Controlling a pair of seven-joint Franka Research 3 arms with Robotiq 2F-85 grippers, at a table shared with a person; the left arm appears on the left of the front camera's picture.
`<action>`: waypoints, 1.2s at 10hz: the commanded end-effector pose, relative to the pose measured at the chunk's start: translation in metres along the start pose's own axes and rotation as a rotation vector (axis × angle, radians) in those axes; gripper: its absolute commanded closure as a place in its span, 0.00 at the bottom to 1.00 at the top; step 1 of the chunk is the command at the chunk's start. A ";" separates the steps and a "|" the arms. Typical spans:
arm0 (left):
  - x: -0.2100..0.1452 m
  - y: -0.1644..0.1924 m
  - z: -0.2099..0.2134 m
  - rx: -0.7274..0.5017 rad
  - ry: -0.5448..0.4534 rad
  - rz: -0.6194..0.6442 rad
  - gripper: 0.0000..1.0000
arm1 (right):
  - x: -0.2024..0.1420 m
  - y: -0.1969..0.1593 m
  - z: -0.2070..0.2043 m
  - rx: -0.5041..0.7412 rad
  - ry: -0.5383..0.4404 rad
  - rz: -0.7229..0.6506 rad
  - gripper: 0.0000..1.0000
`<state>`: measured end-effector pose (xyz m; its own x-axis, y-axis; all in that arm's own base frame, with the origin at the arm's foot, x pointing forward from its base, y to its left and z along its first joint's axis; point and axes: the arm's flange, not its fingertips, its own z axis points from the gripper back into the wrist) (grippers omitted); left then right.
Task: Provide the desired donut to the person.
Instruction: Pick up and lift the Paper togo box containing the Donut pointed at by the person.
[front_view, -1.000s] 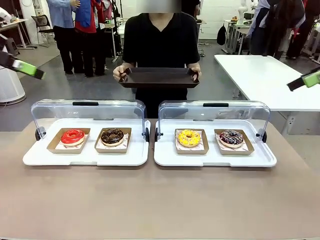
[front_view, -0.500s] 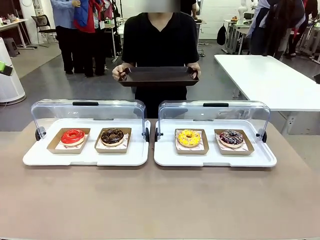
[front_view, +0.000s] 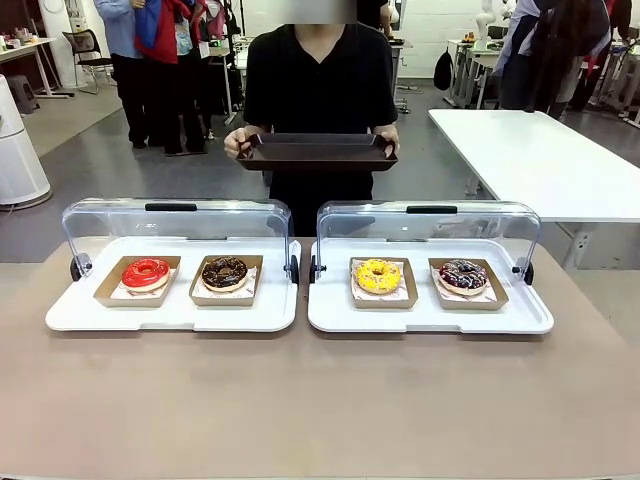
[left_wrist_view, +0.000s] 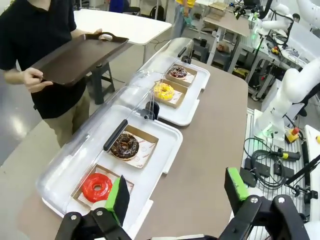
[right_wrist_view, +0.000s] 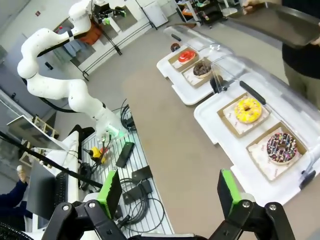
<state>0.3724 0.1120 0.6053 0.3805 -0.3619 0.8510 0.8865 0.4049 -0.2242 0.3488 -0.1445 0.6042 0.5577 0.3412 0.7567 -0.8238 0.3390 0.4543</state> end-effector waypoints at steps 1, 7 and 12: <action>-0.010 -0.002 -0.001 -0.001 0.016 -0.035 0.00 | 0.000 0.000 -0.003 0.019 0.020 0.004 0.00; 0.000 0.000 0.000 0.000 0.000 0.000 0.00 | 0.000 0.000 -0.002 0.007 0.006 -0.001 0.00; 0.000 0.000 0.000 0.000 0.000 0.000 0.00 | 0.000 0.000 -0.002 0.007 0.006 -0.001 0.00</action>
<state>0.3724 0.1123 0.6028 0.3771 -0.3702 0.8490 0.8879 0.4053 -0.2176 0.3481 -0.1421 0.6044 0.5641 0.3531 0.7464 -0.8201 0.3449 0.4566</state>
